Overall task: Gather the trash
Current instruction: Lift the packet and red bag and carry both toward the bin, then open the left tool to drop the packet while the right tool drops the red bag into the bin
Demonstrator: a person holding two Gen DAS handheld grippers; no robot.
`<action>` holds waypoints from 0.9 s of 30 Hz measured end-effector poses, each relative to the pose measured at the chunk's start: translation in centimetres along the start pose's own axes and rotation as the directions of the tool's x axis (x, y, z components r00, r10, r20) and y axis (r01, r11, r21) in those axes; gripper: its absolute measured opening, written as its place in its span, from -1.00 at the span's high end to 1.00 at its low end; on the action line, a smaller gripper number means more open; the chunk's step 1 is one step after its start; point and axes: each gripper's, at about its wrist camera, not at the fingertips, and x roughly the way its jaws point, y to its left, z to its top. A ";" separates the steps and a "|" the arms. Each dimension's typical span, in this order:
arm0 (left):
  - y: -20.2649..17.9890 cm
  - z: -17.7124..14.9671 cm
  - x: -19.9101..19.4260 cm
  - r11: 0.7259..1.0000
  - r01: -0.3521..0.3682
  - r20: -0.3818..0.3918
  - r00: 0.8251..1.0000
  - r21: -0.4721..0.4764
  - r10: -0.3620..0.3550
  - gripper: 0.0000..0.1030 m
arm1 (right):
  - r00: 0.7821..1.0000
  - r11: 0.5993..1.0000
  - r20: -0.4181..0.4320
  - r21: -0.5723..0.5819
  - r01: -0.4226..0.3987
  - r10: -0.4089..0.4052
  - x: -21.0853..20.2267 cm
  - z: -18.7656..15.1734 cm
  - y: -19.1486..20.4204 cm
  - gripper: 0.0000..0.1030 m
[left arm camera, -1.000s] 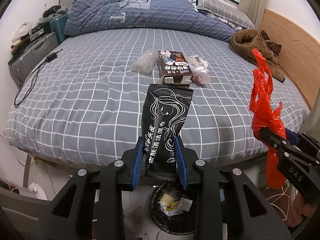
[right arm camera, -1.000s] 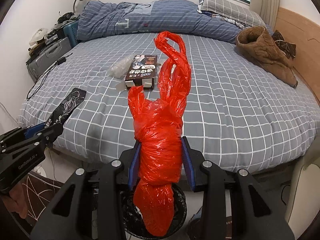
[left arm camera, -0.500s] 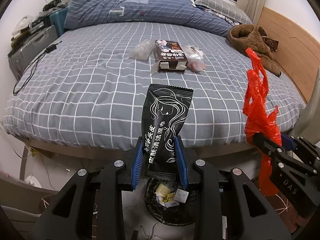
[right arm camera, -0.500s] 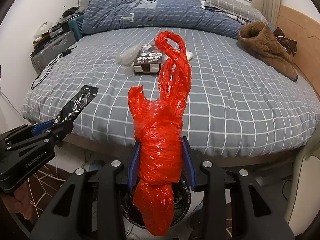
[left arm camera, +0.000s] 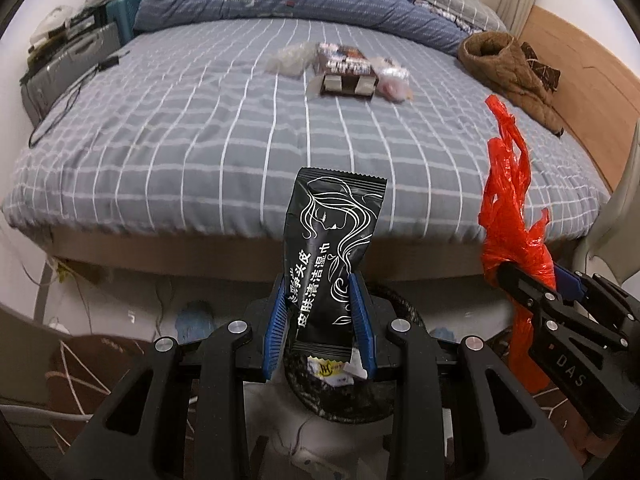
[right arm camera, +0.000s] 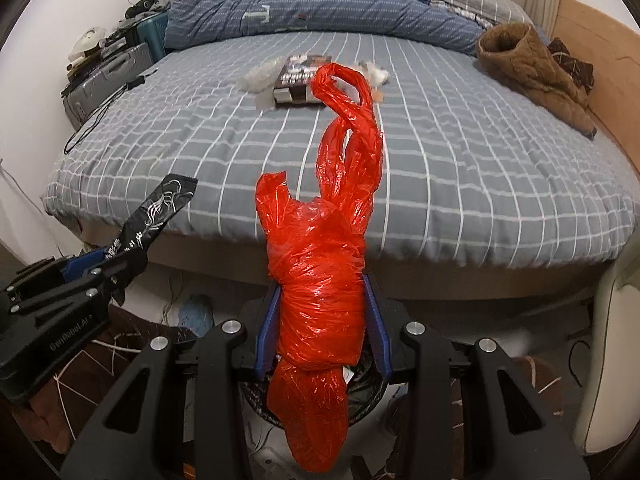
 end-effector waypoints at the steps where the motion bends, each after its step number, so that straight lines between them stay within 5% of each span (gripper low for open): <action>1: 0.1 -0.5 0.3 1.000 -0.001 -0.008 1.000 -0.002 0.001 0.41 | 1.000 1.000 -0.003 -0.001 0.000 0.000 0.1 -0.4 0.1 0.28; 27: 0.5 -5.0 8.9 0.999 -0.040 -0.125 0.991 -0.002 0.039 0.41 | 0.970 1.000 -0.242 0.028 0.006 0.000 10.6 -7.5 0.3 0.28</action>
